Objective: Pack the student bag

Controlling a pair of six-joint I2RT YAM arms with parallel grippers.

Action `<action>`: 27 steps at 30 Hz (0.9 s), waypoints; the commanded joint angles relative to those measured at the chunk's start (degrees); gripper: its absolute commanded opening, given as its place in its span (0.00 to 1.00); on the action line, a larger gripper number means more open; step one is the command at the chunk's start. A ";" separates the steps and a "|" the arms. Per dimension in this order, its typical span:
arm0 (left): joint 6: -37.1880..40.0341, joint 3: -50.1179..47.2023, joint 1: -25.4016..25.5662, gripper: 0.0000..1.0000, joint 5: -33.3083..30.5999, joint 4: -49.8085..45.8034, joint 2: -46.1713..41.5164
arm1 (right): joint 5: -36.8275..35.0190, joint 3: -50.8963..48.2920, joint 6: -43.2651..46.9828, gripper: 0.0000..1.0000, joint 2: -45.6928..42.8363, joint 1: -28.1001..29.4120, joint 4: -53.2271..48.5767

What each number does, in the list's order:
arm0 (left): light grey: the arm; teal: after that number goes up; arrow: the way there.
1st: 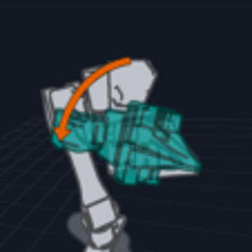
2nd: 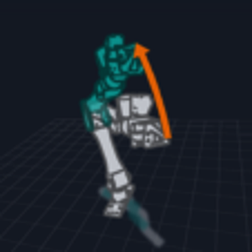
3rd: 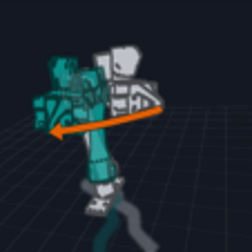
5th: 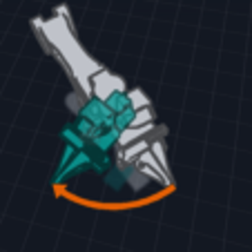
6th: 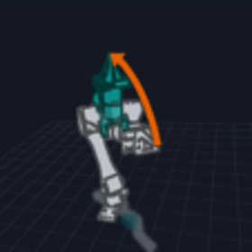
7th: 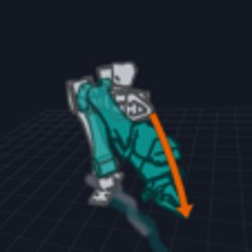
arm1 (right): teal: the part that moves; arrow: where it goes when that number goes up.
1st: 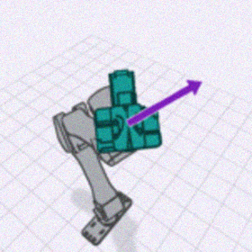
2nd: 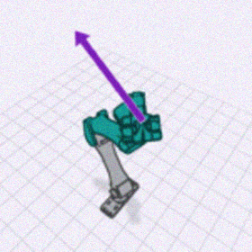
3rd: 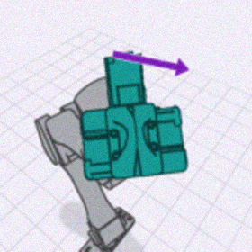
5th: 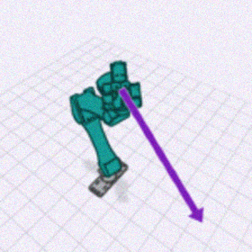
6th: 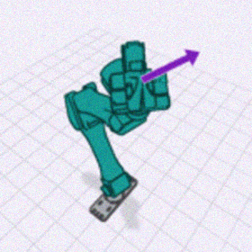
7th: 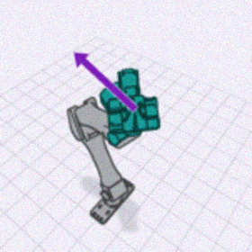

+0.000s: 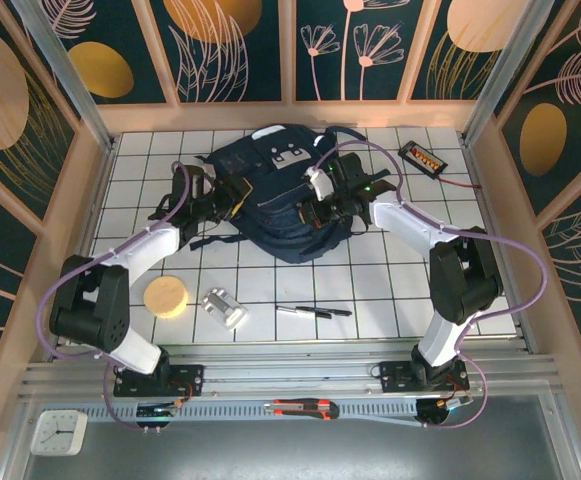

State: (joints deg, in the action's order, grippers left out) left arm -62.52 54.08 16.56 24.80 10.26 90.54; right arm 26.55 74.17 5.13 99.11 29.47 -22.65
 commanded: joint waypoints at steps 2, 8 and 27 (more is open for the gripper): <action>-0.07 0.21 0.83 0.43 3.47 3.21 2.82 | 1.50 2.00 9.84 0.00 -1.22 1.55 -6.83; -3.92 -0.32 3.76 0.17 2.02 6.73 4.95 | 2.37 2.57 10.03 0.00 -1.13 4.53 -8.19; -12.53 -4.37 10.05 0.08 -2.12 16.01 3.29 | -3.27 11.84 -14.41 0.00 9.62 12.52 1.83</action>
State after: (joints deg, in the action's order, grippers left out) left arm -73.08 50.41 23.62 19.51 20.84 95.20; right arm 24.21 83.15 -2.70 107.70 39.92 -28.32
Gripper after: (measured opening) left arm 0.084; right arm 0.052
